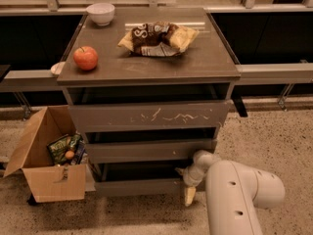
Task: Open bottom drawer
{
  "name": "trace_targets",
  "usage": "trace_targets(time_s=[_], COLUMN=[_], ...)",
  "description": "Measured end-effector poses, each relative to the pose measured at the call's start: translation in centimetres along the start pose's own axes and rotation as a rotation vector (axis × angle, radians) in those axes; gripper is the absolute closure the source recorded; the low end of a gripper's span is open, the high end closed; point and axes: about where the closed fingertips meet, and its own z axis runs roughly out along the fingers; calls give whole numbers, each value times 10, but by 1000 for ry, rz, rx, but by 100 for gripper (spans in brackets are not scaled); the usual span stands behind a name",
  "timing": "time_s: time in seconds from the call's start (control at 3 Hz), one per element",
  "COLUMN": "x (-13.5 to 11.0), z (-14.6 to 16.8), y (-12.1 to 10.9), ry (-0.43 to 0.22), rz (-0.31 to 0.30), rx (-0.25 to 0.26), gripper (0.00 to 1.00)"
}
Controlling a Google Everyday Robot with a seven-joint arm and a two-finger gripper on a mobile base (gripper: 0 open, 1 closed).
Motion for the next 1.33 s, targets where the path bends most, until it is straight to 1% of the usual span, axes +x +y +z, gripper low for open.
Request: trace_targets(time_s=[0.33, 0.67, 1.0, 1.33], x=[2, 2, -1, -2], z=[-6, -21, -26, -24], y=[21, 36, 53, 65], ry=[27, 52, 35, 3], rz=[0, 4, 9, 12], rx=[-54, -69, -104, -134], gripper=[0, 18, 41, 64])
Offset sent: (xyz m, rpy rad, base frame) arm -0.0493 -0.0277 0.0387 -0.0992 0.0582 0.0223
